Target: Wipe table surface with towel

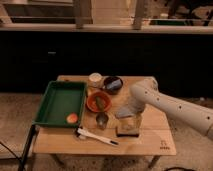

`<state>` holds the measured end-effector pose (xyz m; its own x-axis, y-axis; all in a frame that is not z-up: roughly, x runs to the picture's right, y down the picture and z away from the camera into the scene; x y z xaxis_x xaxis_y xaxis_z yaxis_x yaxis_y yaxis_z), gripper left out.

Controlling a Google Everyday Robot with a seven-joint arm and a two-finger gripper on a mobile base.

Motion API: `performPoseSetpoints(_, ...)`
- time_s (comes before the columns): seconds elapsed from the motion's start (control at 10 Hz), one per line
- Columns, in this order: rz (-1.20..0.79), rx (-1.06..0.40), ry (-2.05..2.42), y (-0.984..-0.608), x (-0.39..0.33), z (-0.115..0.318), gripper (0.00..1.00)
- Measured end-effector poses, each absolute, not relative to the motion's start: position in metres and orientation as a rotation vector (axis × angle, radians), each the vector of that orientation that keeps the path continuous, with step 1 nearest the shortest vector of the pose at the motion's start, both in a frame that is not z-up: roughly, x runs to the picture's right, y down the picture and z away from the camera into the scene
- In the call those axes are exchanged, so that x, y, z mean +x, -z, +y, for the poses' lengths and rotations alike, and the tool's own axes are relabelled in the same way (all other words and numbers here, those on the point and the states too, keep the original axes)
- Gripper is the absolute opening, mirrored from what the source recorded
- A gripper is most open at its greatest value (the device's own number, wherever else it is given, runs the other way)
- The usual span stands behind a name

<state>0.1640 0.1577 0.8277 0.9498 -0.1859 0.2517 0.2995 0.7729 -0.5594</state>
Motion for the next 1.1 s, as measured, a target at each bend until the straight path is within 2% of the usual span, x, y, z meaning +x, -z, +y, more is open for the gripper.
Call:
performPoseSetpoints(0.5,-0.206,-0.588,0.317,-0.856,0.155,0.131,0.8)
performPoseSetpoints(1.1,-0.23,-0.618,0.361,-0.893,0.146,0.133,0.8)
